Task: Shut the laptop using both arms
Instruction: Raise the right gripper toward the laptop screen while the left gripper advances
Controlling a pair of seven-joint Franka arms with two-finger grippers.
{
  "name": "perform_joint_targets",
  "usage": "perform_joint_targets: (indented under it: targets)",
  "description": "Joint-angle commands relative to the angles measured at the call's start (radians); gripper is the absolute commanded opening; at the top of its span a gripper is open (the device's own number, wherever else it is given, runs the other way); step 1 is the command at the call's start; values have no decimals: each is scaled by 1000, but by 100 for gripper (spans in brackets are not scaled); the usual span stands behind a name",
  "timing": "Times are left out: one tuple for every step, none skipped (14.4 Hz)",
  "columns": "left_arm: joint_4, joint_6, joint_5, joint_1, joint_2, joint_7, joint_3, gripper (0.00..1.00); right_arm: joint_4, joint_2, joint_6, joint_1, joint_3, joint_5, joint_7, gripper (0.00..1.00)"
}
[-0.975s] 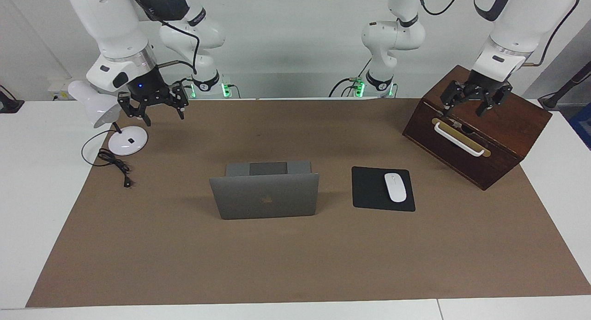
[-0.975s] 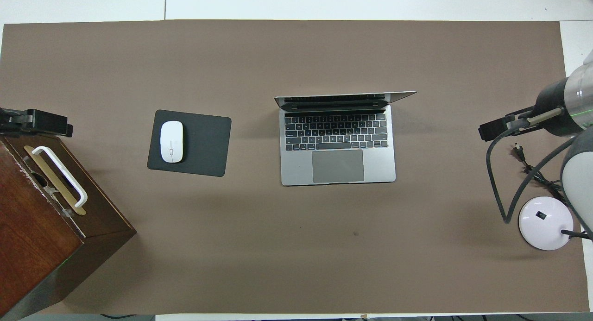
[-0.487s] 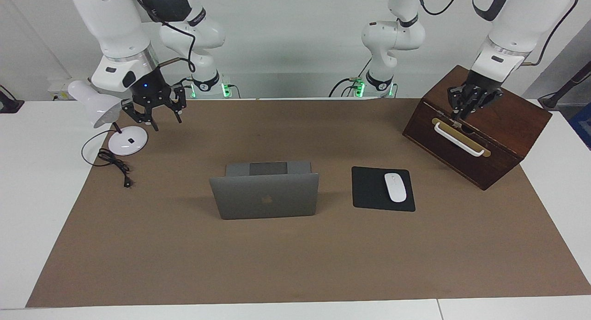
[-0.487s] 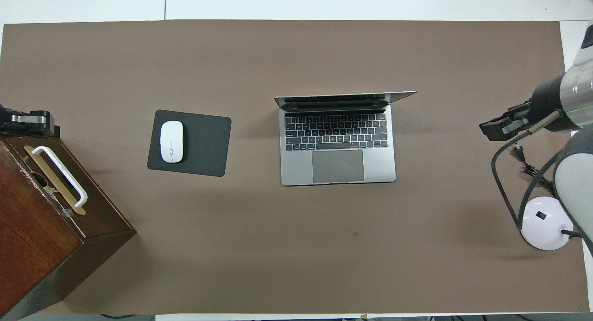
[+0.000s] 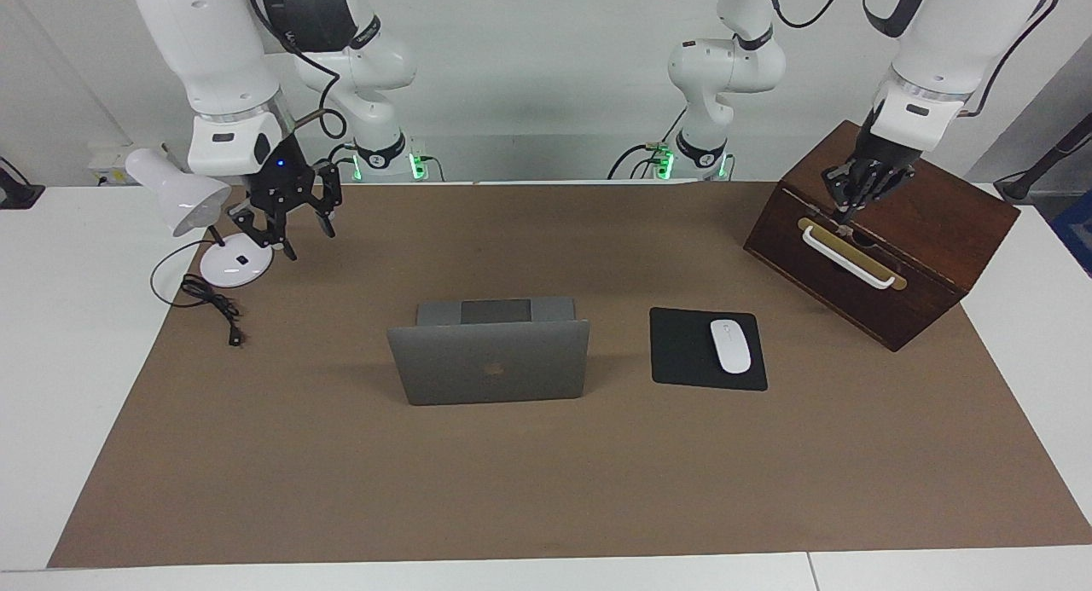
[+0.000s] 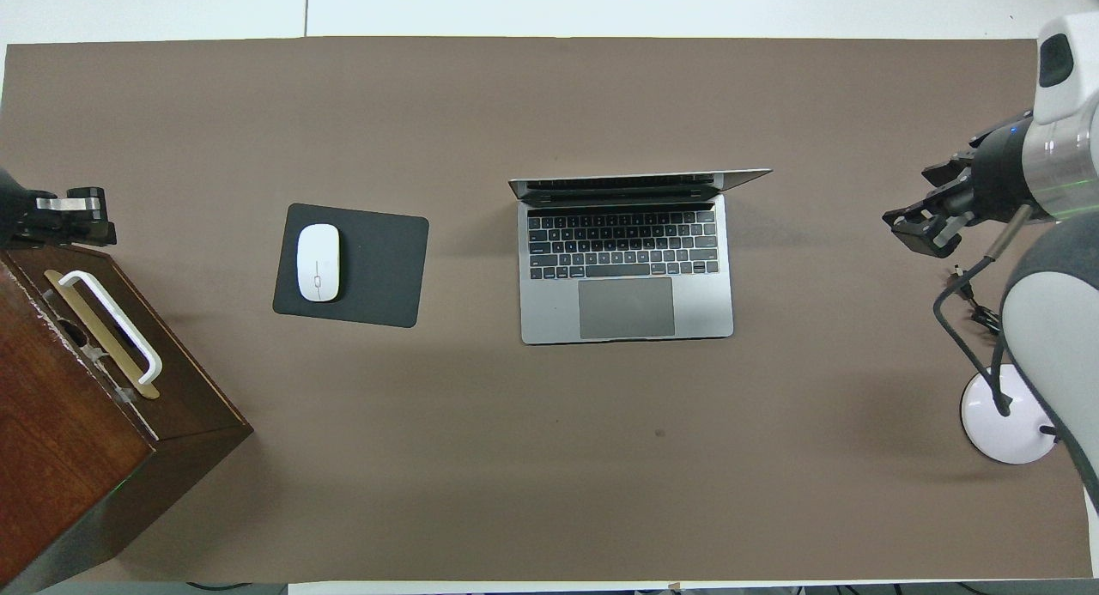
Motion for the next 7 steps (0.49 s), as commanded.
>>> perform_joint_targets:
  targets:
    - [5,23,11,-13,-4,-16,7,0,-12,4,49,16,8,-4,-32,52]
    - [5,36,11,-15,-4,-9,7,0,-11,4,73,38,8,-5,-32,50]
    - [2,51,11,-16,-4,1,5,0,0,15,86,53,6,-7,-33,48]
    - [-9,80,11,-23,-5,24,5,0,3,21,103,58,6,-17,-35,44]
    - [-16,112,11,-26,-5,40,5,0,2,26,118,58,8,-25,-38,37]
    - [-32,137,11,-30,-8,44,5,0,3,30,145,58,8,-22,-39,30]
    - [-46,155,10,-38,-11,62,4,0,3,42,165,61,9,-16,-35,22]
